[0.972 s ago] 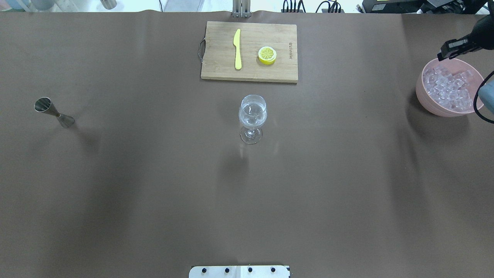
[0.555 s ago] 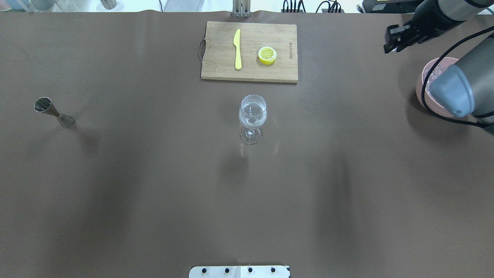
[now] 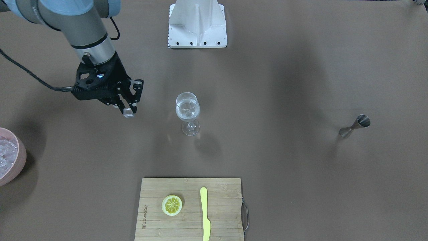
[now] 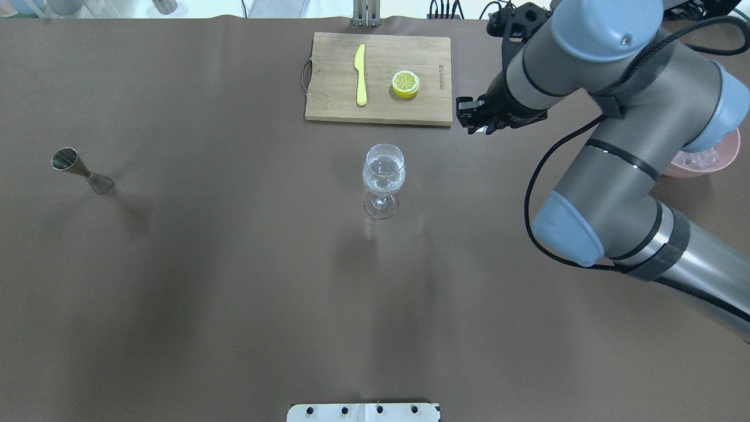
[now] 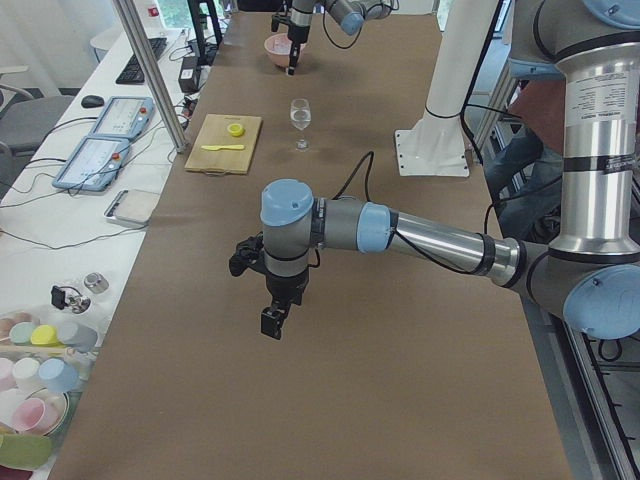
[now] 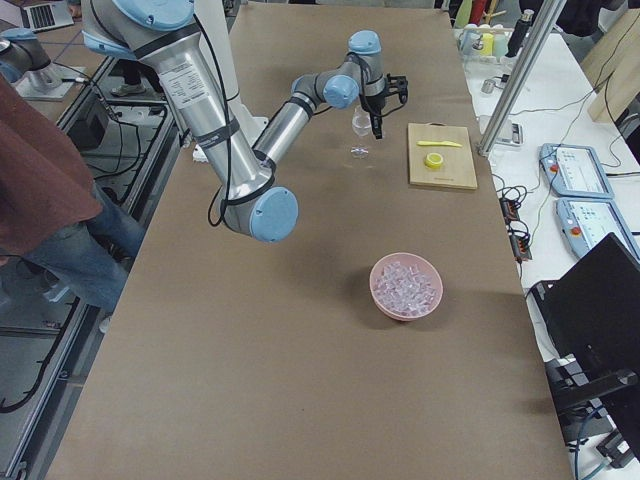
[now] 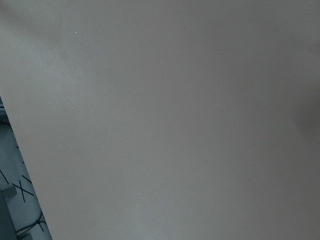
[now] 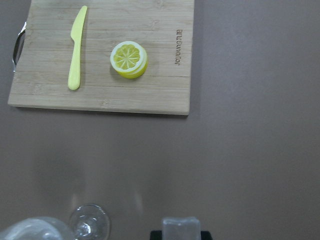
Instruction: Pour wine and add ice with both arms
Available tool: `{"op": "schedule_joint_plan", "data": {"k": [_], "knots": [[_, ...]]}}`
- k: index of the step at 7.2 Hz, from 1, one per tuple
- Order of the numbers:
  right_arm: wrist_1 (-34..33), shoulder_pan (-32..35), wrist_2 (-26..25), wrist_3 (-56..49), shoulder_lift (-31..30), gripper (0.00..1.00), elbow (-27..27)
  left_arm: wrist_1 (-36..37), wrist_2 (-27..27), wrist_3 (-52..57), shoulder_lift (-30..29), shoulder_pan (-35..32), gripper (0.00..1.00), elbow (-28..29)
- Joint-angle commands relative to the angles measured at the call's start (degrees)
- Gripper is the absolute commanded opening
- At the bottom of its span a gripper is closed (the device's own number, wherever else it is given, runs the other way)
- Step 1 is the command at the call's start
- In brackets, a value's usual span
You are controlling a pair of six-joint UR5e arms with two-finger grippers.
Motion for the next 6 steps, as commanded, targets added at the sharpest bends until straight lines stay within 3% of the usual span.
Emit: {"op": "schedule_joint_plan", "data": {"k": [1, 3, 6], "knots": [[-4.77, -5.87, -4.74, 6.57, 5.27, 0.0, -0.48, 0.08, 0.0, -0.09, -0.12, 0.0, 0.99, 0.43], [-11.27, -7.46, -5.37, 7.82, 11.94, 0.0, -2.66, 0.09, 0.0, -0.09, 0.05, 0.0, 0.99, 0.69], [-11.56, -8.35, -6.34, 8.62, 16.26, 0.0, -7.49, 0.09, 0.0, -0.09, 0.14, 0.0, 0.99, 1.31]]}}
